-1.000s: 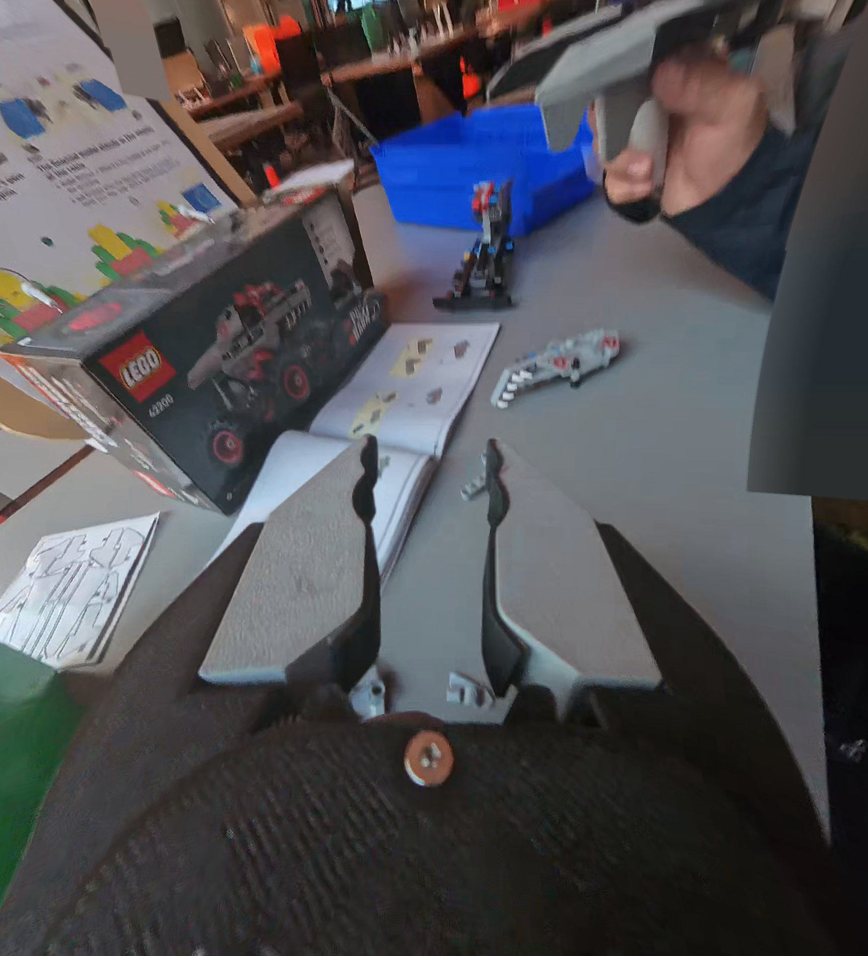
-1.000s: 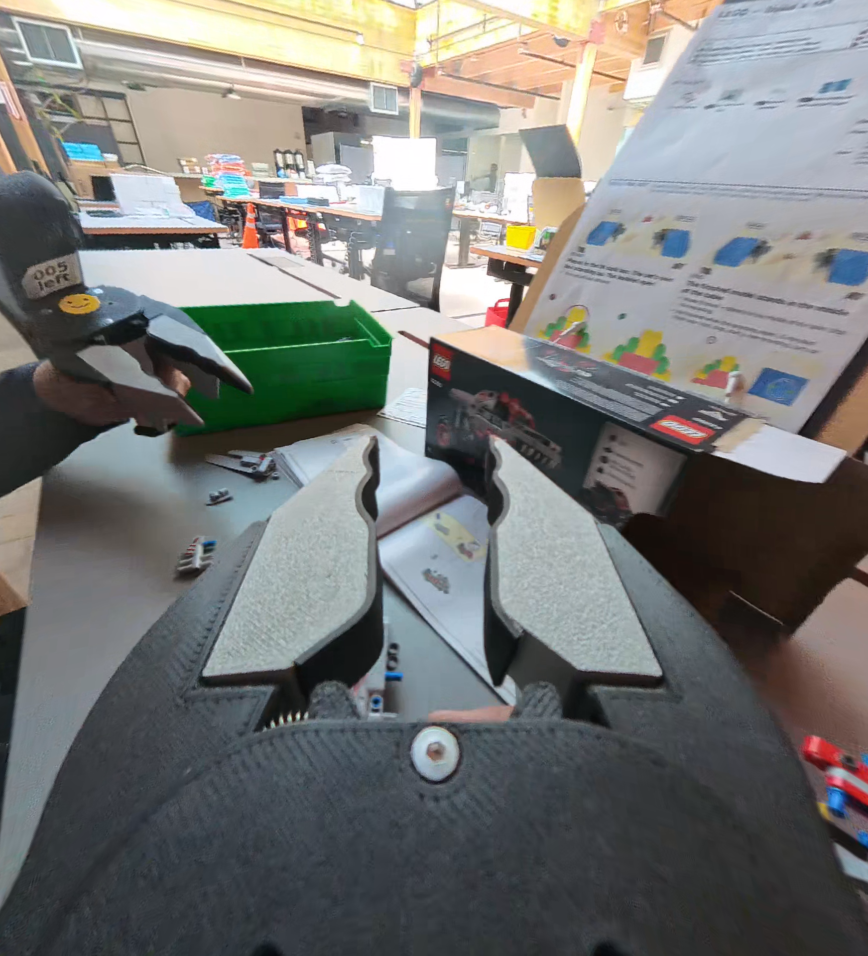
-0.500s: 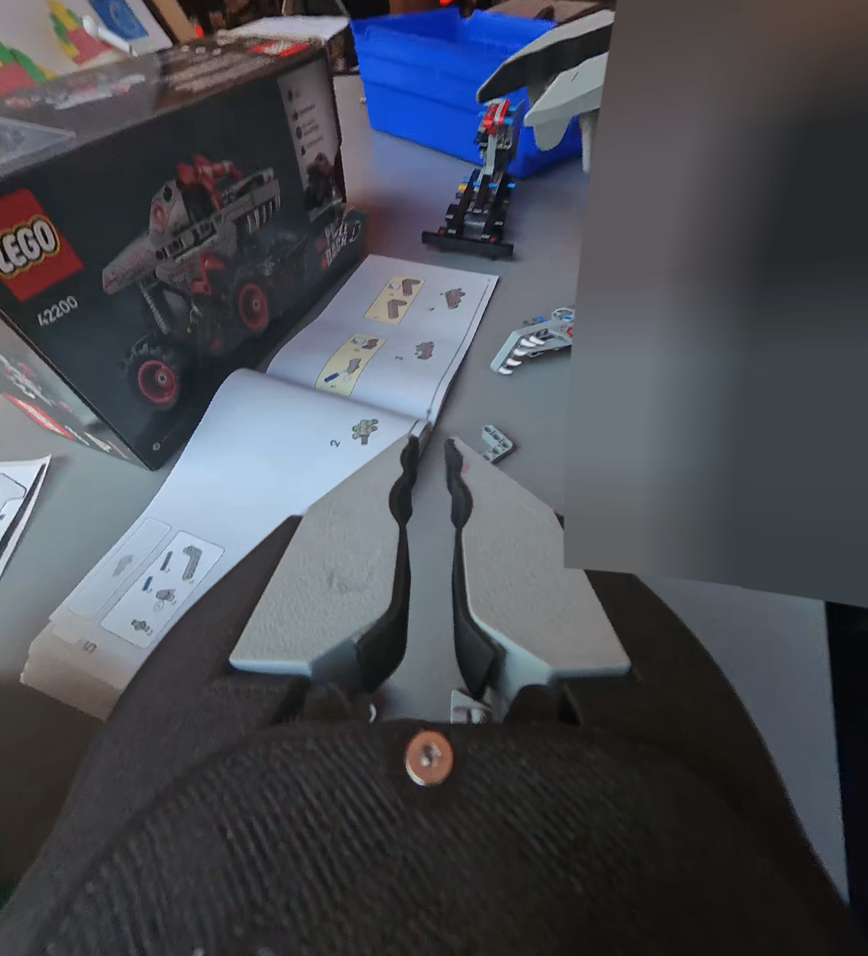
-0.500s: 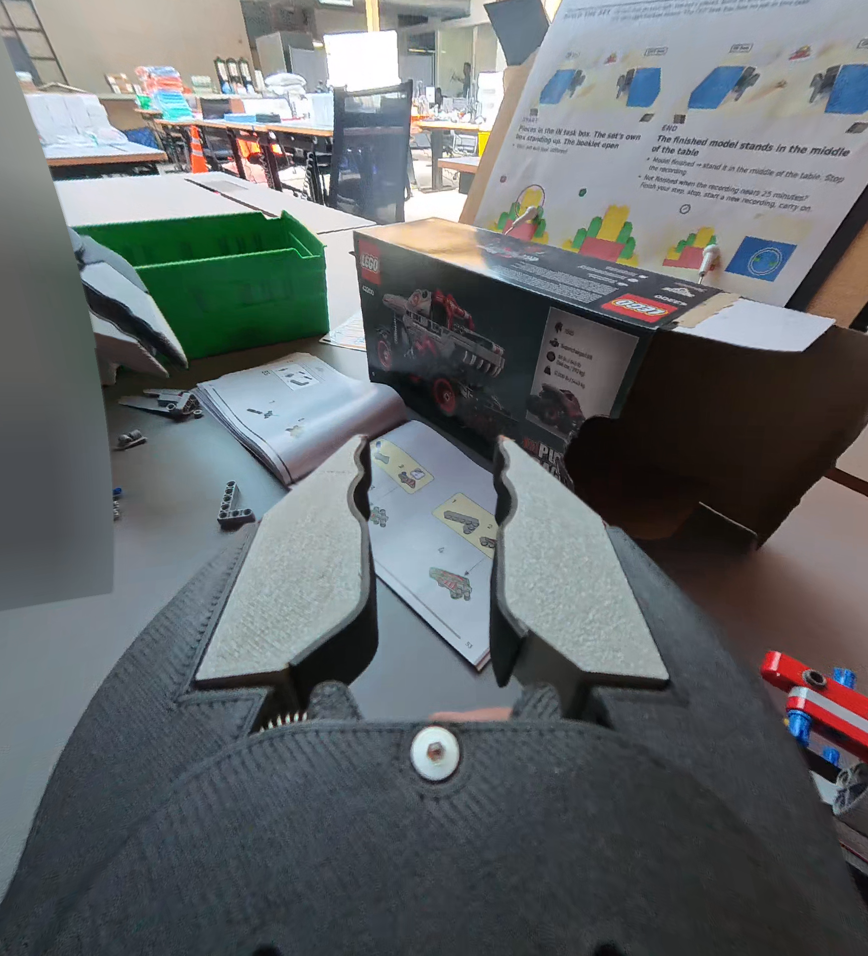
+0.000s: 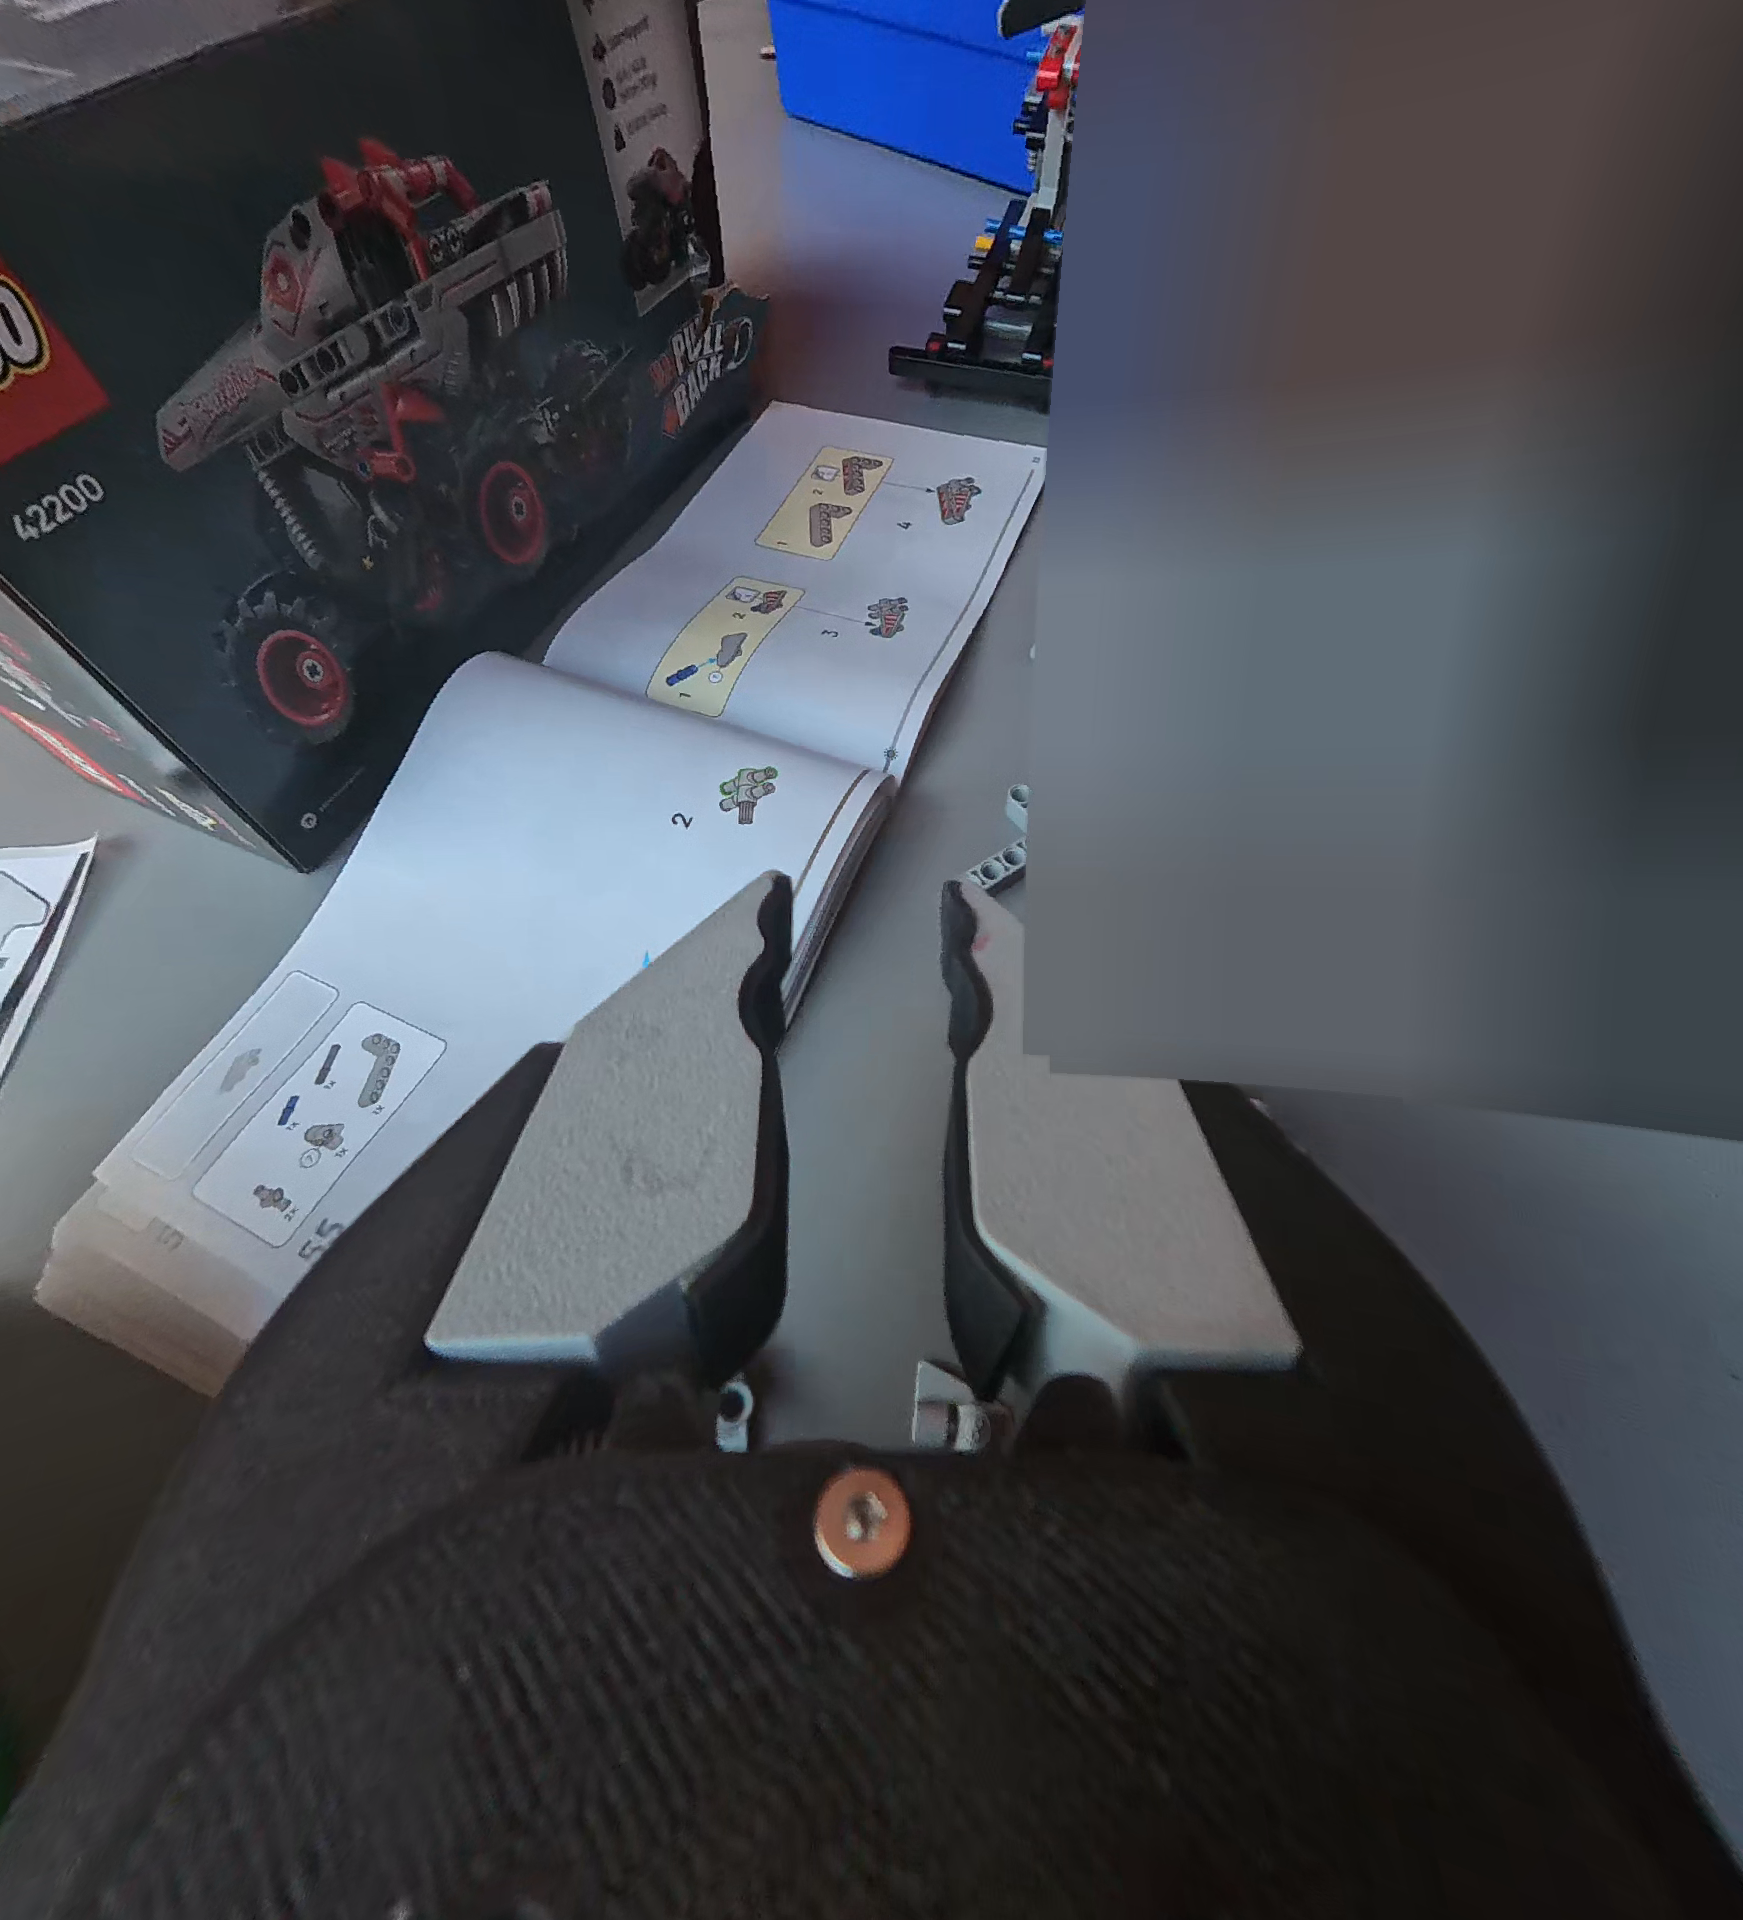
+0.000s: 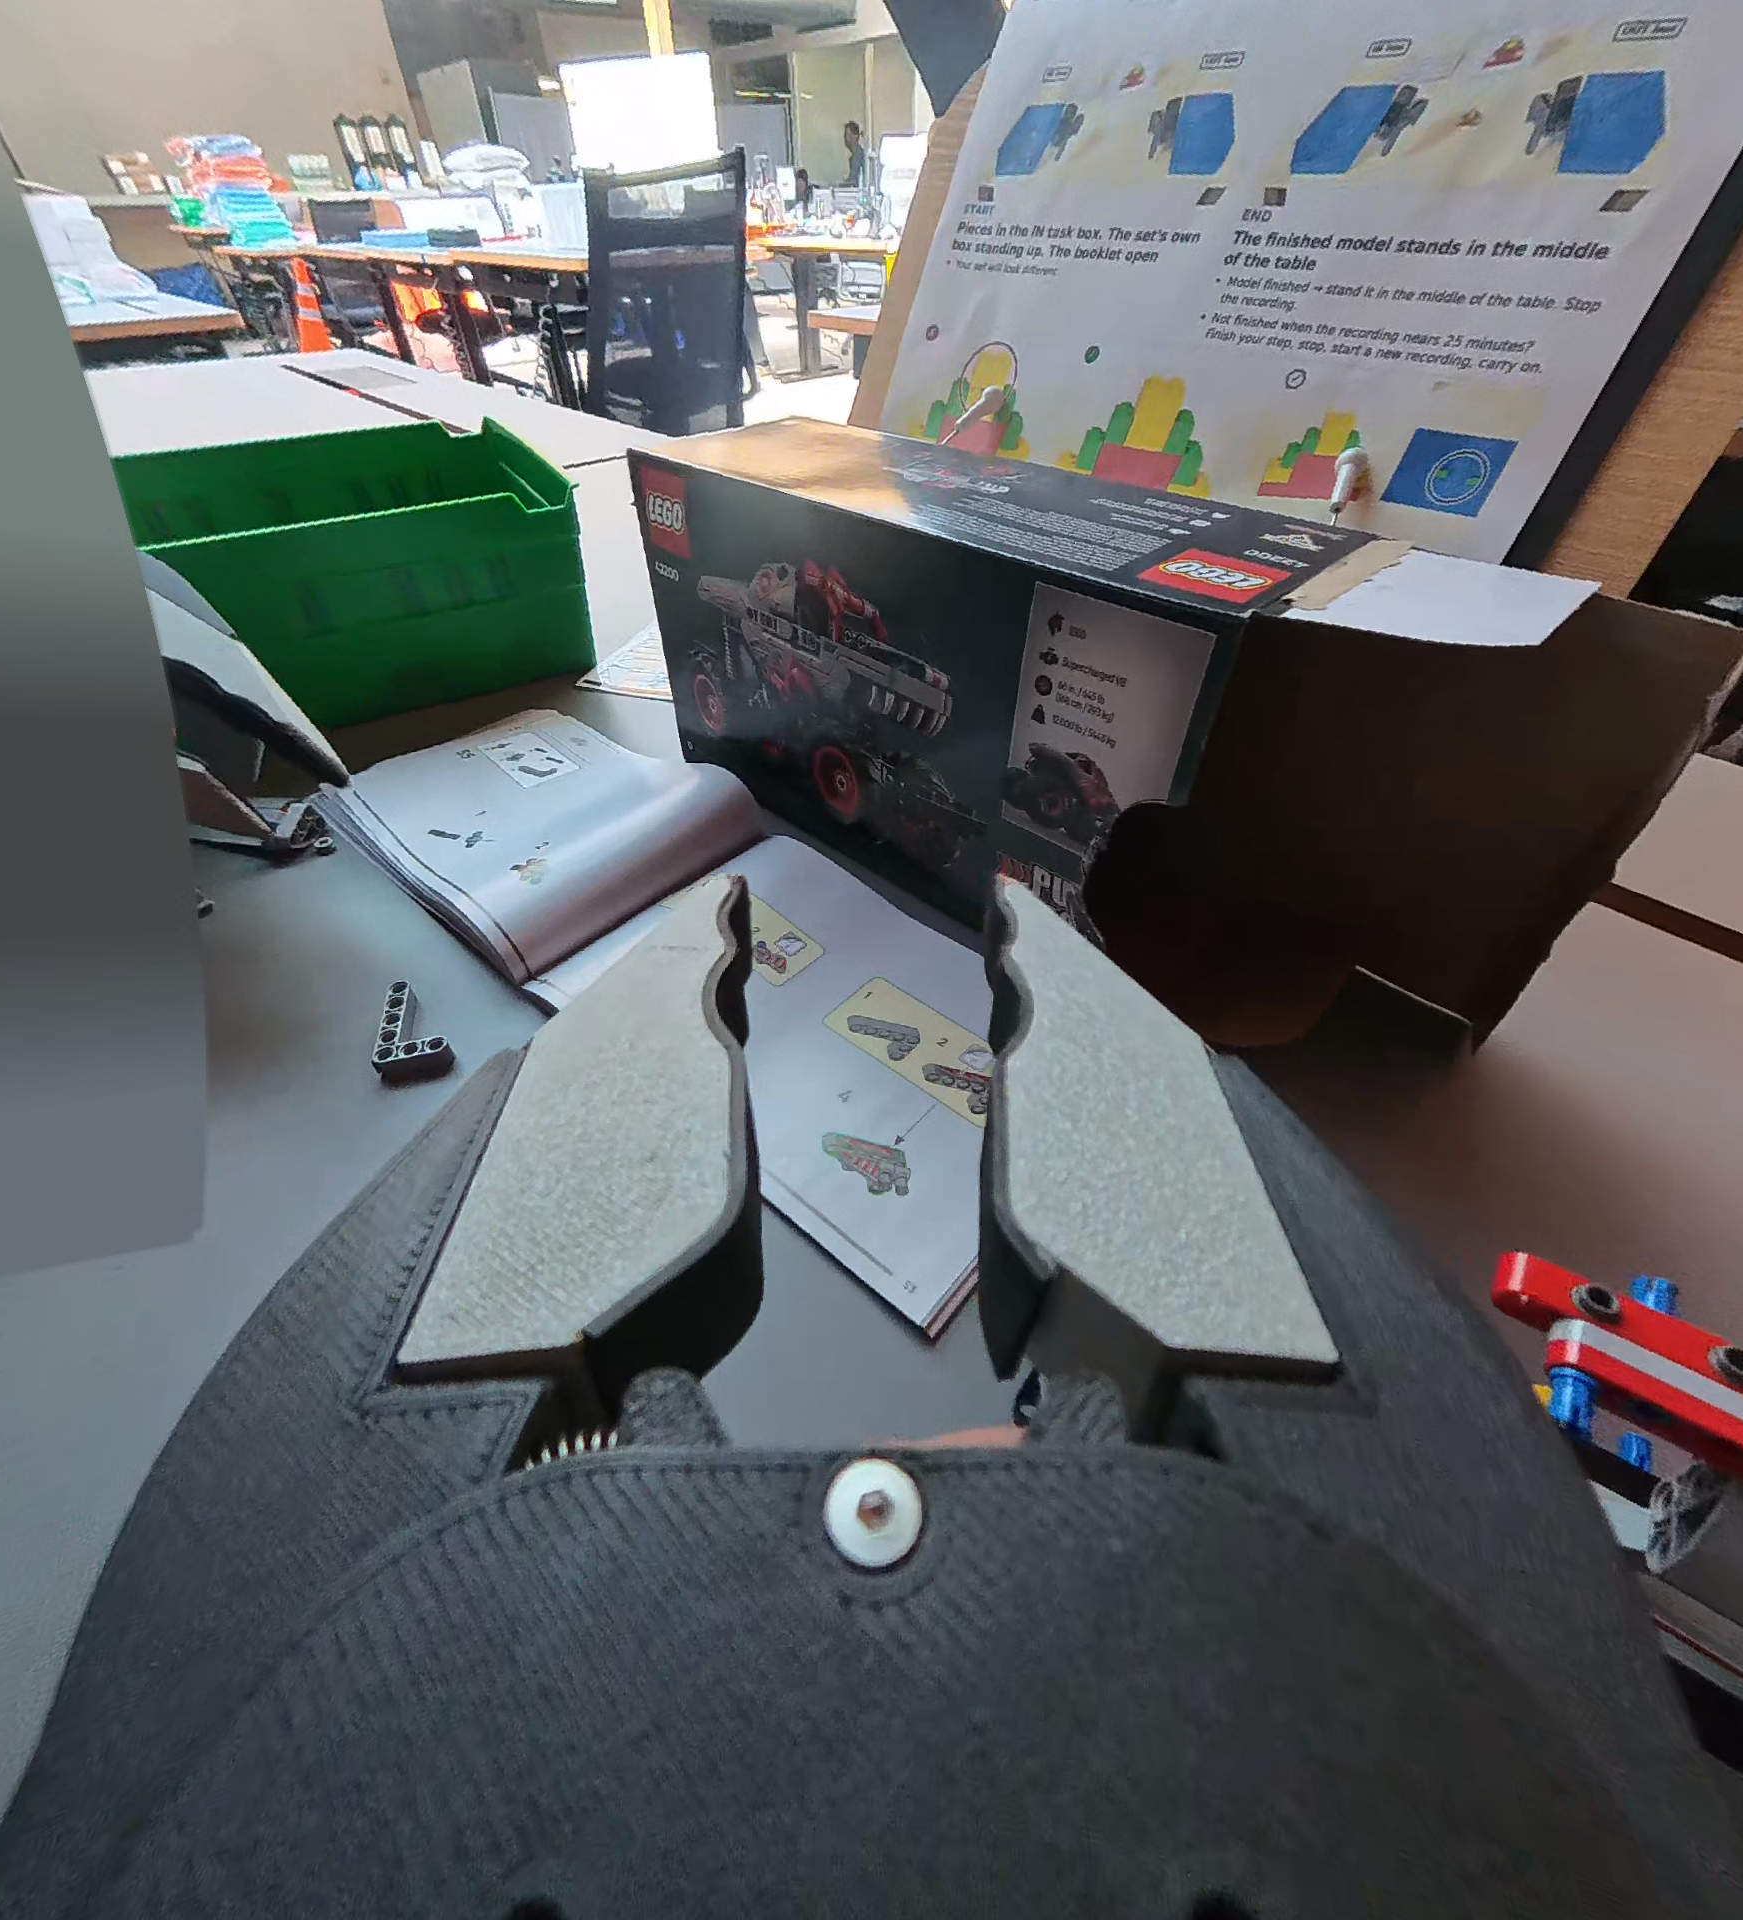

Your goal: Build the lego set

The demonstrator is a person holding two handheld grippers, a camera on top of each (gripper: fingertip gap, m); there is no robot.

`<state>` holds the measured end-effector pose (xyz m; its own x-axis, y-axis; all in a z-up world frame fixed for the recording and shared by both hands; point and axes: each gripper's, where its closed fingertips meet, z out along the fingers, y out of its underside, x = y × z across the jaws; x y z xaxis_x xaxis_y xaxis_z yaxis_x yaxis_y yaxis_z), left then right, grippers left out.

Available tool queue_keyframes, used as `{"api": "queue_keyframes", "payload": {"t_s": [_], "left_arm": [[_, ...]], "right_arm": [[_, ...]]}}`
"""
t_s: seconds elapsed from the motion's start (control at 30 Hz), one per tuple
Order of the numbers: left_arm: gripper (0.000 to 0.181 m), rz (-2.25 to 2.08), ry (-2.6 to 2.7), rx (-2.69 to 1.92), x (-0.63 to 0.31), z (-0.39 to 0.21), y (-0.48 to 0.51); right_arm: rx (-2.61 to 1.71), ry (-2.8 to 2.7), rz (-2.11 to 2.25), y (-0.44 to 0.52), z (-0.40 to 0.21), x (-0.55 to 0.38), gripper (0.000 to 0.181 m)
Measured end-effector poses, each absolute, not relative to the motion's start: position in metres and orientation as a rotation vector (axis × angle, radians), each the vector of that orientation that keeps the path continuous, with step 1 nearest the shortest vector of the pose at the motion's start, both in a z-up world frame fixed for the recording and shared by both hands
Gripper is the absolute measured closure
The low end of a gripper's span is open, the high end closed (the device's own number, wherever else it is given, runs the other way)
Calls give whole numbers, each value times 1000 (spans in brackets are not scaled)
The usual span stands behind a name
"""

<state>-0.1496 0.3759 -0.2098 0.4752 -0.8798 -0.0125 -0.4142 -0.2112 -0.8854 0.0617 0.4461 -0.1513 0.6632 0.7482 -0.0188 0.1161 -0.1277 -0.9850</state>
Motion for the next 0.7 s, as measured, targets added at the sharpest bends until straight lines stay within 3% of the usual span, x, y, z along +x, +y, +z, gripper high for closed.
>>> {"api": "queue_keyframes", "payload": {"t_s": [0.03,0.7], "left_arm": [[155,-638,1091,-1812,-150,-209,376],[152,-605,1102,-1796,-150,-207,376]], "right_arm": [[-1630,-715,631,446,-150,62,139],[-1600,-673,594,448,-140,70,133]]}}
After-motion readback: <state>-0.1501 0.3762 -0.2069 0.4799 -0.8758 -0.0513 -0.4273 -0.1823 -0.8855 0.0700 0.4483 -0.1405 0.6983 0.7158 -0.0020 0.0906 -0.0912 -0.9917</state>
